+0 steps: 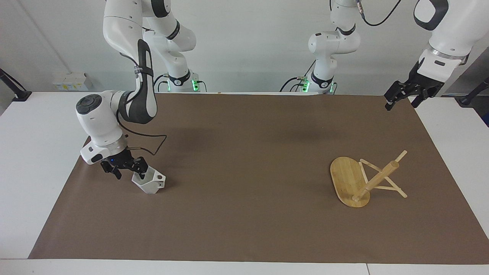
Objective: Hang cup on rack
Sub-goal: 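Reach the right gripper to the white cup and grasp its rim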
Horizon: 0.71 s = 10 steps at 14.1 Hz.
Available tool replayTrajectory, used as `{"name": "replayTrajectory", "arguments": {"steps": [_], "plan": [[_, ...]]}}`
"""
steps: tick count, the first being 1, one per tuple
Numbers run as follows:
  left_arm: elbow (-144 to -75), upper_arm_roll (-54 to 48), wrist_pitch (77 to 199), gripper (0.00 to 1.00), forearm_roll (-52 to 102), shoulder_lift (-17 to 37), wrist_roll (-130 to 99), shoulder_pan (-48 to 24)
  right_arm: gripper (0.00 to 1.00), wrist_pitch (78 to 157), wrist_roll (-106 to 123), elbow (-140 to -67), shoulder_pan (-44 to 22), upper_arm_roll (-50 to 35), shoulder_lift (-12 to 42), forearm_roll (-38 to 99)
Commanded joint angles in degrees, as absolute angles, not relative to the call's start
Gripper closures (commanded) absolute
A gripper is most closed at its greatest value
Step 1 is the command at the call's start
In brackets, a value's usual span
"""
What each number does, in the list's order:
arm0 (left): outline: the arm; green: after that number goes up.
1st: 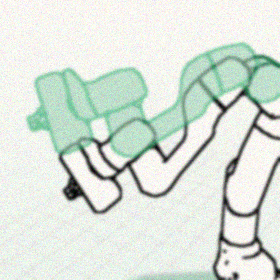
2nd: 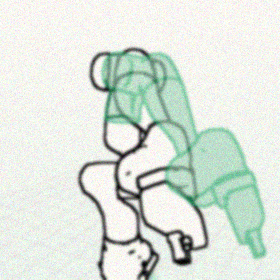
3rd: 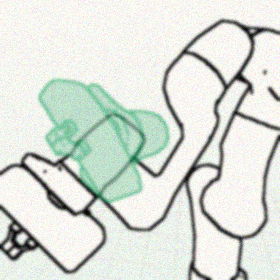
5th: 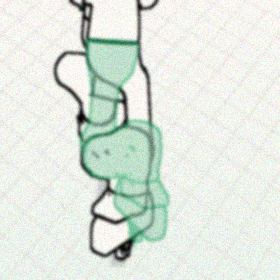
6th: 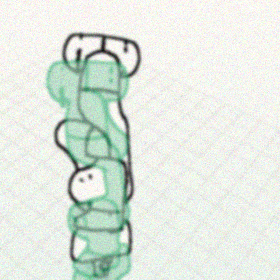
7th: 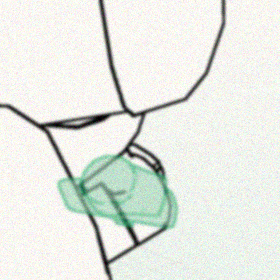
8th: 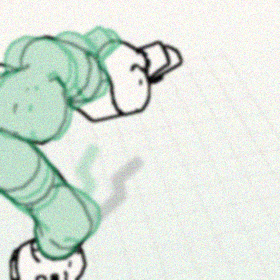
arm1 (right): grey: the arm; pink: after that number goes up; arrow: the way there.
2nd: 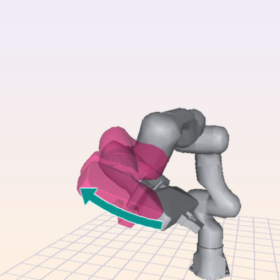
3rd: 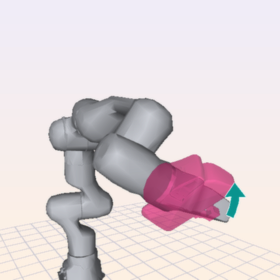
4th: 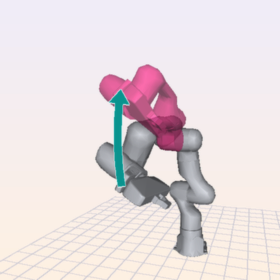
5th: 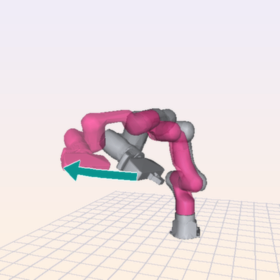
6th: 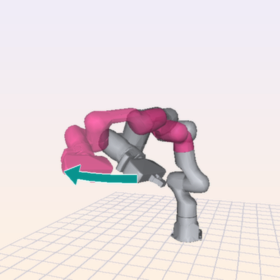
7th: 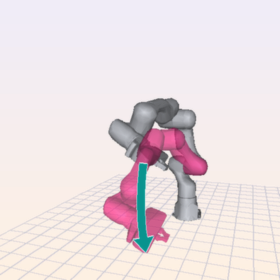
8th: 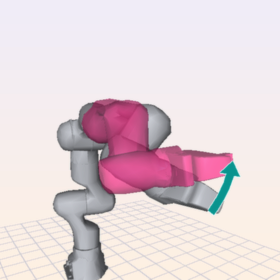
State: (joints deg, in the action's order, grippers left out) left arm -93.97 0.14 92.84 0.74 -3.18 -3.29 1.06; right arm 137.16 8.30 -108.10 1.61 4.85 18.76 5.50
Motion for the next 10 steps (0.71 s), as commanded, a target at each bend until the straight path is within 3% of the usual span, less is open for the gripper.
{"name": "replayTrajectory", "arguments": {"steps": [1, 5, 10], "plan": [[-95.3, 0.5, 93.2, 0.0, 1.5, -4.3, -2.9, 1.1, 0.42, 137.1, 5.4, -108.5, 1.8, 3.7, 18.4, 6.2], [-95.3, 0.7, 92.5, 0.0, 1.4, -4.4, -2.6, 1.4, 0.99, 137.0, 4.6, -108.5, 1.8, 3.3, 18.2, 6.2], [-95.3, 0.6, 93.1, 0.0, 1.4, -4.4, -2.4, 0.8, 1.0, 135.0, 4.8, -107.9, 1.8, 3.3, 17.8, 6.2]]}}
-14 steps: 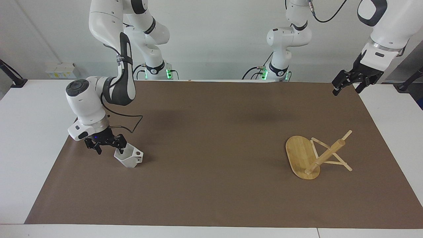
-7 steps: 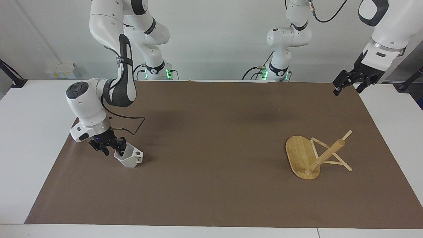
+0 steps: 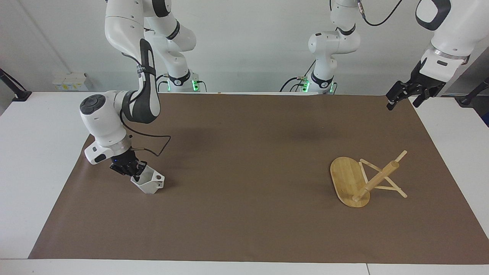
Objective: Hang cup on rack
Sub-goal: 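Lift the white cup with the right gripper toward the wooden rack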
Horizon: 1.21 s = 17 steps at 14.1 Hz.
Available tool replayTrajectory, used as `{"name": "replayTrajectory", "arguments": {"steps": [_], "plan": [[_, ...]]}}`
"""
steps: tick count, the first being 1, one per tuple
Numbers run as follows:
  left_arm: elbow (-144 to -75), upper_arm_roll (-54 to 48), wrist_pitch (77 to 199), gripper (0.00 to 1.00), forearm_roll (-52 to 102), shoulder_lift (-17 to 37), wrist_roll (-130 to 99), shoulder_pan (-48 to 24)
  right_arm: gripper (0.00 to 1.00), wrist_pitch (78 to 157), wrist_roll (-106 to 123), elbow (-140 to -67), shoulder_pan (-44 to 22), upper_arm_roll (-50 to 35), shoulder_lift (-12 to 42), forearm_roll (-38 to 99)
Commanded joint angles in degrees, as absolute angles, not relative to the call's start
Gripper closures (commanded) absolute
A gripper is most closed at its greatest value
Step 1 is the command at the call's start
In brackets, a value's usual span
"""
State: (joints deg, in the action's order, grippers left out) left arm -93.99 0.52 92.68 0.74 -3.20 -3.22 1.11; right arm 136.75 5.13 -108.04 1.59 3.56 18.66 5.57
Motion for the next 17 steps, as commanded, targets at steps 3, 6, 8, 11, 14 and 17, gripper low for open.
{"name": "replayTrajectory", "arguments": {"steps": [3, 6, 8, 11, 14, 17], "plan": [[-95.2, 0.7, 93.3, 0.0, 1.4, -4.4, -2.3, 0.8, 1.0, 131.3, 4.7, -107.4, 1.8, 1.3, 15.7, 6.3], [-95.3, 0.6, 93.3, 0.0, 1.4, -4.4, -2.4, 0.8, 1.0, 121.8, 4.4, -104.9, 1.8, -1.4, 11.5, 11.6], [-95.4, 0.4, 92.4, 0.0, 1.3, -4.5, -2.5, 0.4, 1.0, 117.1, 4.2, -103.3, 1.8, -1.5, 9.5, 21.7], [-95.3, -0.1, 92.3, 0.0, 1.4, -4.5, -2.7, -0.4, 1.0, 115.3, 4.0, -102.2, 1.8, -5.6, 6.6, 23.7], [-95.0, -0.1, 92.1, 0.0, 1.4, -4.6, -2.5, -0.3, 1.0, 113.4, 0.3, -98.9, 1.7, -10.6, 6.2, 23.8], [-95.0, -0.2, 92.5, 0.0, 1.7, -4.7, -2.9, -0.4, 1.0, 114.6, -1.2, -97.7, 1.7, -14.5, 6.0, 28.1]]}}
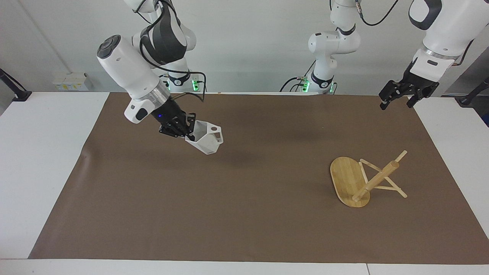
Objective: Hang cup on rack
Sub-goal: 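Lift the white cup with the right gripper toward the wooden rack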
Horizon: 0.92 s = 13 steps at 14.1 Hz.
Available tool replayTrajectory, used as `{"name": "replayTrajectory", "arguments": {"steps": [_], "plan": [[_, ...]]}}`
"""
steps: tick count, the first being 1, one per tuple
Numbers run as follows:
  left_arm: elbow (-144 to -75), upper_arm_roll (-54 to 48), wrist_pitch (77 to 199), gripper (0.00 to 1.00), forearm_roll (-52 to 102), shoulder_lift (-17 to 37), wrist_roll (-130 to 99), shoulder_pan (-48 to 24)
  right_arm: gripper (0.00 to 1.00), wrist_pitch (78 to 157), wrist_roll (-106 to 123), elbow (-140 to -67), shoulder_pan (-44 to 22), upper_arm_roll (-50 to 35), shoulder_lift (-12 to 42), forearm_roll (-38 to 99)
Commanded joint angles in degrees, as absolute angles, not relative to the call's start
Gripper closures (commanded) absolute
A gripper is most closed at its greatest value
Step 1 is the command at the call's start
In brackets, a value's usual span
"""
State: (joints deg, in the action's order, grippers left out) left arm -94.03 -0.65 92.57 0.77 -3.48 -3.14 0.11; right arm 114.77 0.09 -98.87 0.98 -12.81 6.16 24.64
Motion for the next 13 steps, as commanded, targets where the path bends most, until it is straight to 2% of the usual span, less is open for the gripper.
{"name": "replayTrajectory", "arguments": {"steps": [1, 9, 13], "plan": [[-95.0, -0.2, 92.7, 0.0, 1.8, -4.8, -2.6, -0.4, 1.0, 114.6, -3.0, -97.6, 1.7, -14.7, 5.8, 30.0], [-95.5, -0.3, 95.4, 0.0, 10.7, -4.8, 8.8, -0.4, 1.0, 114.7, -5.6, -96.6, 1.7, -21.7, 5.7, 40.3], [-95.4, -0.2, 97.3, 0.0, 18.5, -4.8, 28.7, 0.4, 1.0, 114.6, -3.5, -96.6, 1.7, -25.7, 6.2, 43.2]]}}
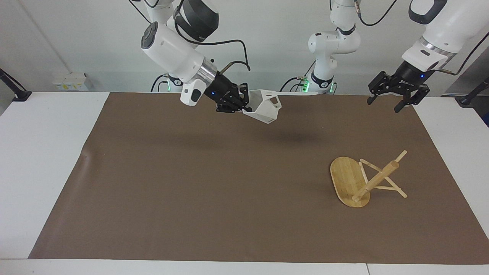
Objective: Hang cup on rack
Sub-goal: 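Lift the white cup with the right gripper toward the wooden rack, then hold the cup with the right gripper while the left gripper reaches it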
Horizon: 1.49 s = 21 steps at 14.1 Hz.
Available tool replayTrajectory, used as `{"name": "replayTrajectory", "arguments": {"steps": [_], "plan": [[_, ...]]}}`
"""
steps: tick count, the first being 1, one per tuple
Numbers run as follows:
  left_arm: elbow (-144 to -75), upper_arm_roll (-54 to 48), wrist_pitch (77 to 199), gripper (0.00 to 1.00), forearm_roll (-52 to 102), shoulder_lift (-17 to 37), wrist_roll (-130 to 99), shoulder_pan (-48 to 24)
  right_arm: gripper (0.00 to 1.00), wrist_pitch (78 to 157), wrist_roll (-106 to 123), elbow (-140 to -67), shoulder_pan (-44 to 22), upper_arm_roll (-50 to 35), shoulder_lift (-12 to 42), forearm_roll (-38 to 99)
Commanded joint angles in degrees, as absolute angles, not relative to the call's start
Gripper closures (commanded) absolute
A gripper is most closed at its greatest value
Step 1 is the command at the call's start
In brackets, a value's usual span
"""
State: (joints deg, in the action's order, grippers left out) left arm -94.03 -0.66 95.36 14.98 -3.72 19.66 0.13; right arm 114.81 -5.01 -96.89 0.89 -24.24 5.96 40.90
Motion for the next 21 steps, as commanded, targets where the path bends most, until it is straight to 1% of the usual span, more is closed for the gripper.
{"name": "replayTrajectory", "arguments": {"steps": [1, 4, 7, 8, 10, 12, 17, 21], "plan": [[-95.4, 0.1, 97.4, 0.0, 20.2, -4.8, 33.4, 0.7, 1.0, 114.6, -3.5, -96.5, 1.7, -26.3, 6.6, 43.3], [-95.3, -0.1, 97.8, 0.0, 25.6, -4.9, 44.7, 2.0, 1.0, 115.6, -3.5, -94.2, 1.7, -26.9, 8.6, 44.6], [-95.4, -0.4, 98.1, 0.0, 27.9, -5.2, 51.0, 1.1, 1.0, 123.7, -5.2, -93.1, 1.7, -30.5, 11.1, 47.3], [-95.5, -1.0, 99.2, 0.0, 29.2, -5.3, 53.2, 0.4, 1.0, 124.5, -5.6, -92.7, 1.5, -31.1, 11.4, 47.4], [-97.5, -1.1, 106.3, 0.0, 31.7, -5.4, 60.4, -3.6, 1.0, 124.5, -6.0, -91.1, 1.2, -31.6, 12.9, 47.3], [-101.4, -1.1, 110.1, 0.0, 36.0, -7.2, 61.4, -6.8, 1.0, 124.5, -6.0, -89.8, 1.2, -33.1, 14.3, 46.8], [-102.5, -1.1, 110.8, 0.0, 37.7, -8.0, 70.0, -9.8, 1.0, 124.3, -6.0, -89.6, 1.2, -33.6, 14.9, 46.4], [-105.7, -1.0, 110.0, 0.0, 37.8, -9.9, 73.1, -10.3, 1.0, 124.3, -5.9, -89.6, 1.2, -33.6, 14.9, 46.1]]}}
